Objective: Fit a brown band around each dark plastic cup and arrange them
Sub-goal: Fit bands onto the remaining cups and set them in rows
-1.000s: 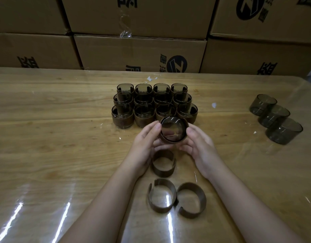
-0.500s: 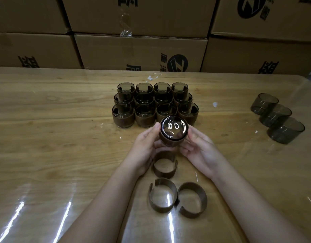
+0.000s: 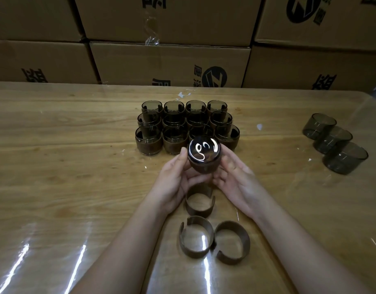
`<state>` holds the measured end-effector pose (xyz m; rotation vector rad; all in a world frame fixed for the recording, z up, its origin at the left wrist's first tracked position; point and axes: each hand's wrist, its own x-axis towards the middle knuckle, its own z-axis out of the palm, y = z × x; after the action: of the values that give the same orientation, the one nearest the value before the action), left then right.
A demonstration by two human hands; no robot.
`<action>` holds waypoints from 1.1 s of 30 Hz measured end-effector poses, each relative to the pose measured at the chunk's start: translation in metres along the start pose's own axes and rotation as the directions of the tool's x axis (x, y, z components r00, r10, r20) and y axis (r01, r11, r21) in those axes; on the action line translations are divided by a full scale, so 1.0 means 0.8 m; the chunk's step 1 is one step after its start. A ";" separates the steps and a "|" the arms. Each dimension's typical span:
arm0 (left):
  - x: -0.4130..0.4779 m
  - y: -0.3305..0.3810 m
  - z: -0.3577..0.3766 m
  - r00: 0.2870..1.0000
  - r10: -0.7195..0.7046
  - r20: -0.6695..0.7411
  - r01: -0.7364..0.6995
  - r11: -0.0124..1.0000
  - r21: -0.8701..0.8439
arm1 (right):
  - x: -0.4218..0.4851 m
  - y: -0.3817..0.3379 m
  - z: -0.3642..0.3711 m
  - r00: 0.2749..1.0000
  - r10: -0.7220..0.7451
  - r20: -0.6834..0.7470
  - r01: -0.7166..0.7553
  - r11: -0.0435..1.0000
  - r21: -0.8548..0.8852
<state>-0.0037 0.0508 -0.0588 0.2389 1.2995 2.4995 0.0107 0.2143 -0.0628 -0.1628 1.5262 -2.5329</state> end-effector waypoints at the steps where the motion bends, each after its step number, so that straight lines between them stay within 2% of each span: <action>1: 0.000 0.000 -0.001 1.000 0.007 -0.012 -0.007 1.000 -0.030 | 0.000 0.000 0.001 1.000 -0.001 0.003 0.001 1.000 -0.017; 4: 0.002 -0.001 0.001 0.996 0.013 -0.089 -0.013 1.000 -0.006 | -0.001 -0.001 0.006 0.999 -0.039 -0.021 0.039 0.999 -0.007; 7: 0.002 -0.003 0.008 0.985 0.077 -0.153 -0.046 0.979 0.196 | -0.001 -0.006 0.004 0.994 -0.063 -0.085 0.067 0.997 0.046; 10: -0.004 -0.007 0.013 0.985 0.154 -0.084 -0.095 0.872 0.480 | 0.000 -0.010 -0.001 0.991 -0.061 -0.116 0.069 0.995 0.074; 12: -0.005 -0.011 0.012 0.985 0.169 -0.037 -0.116 0.802 0.586 | 0.000 -0.010 -0.001 0.991 -0.070 -0.111 0.078 0.995 0.065; 17: -0.004 -0.010 0.004 0.983 0.184 -0.002 -0.159 0.854 0.495 | -0.001 -0.003 -0.002 0.983 -0.139 -0.119 0.139 0.990 -0.009; 20: -0.002 -0.006 -0.002 0.989 0.137 -0.059 -0.108 0.931 0.349 | -0.001 0.002 -0.001 0.968 -0.199 -0.150 0.174 0.971 -0.166; 23: 0.002 -0.006 -0.003 0.991 0.095 -0.097 -0.073 0.974 0.214 | 0.000 0.010 0.001 0.977 -0.192 -0.093 0.152 0.932 -0.328; 30: 0.000 -0.006 -0.001 0.996 0.034 -0.085 -0.016 0.979 0.201 | -0.001 0.011 -0.001 0.977 -0.196 -0.089 0.156 0.931 -0.330; 33: 0.000 -0.006 -0.006 0.997 0.008 -0.070 0.006 0.981 0.195 | -0.002 0.009 0.000 0.975 -0.200 -0.095 0.167 0.946 -0.277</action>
<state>-0.0045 0.0497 -0.0652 0.1965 1.5760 2.4017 0.0126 0.2111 -0.0694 -0.1976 1.9877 -2.5010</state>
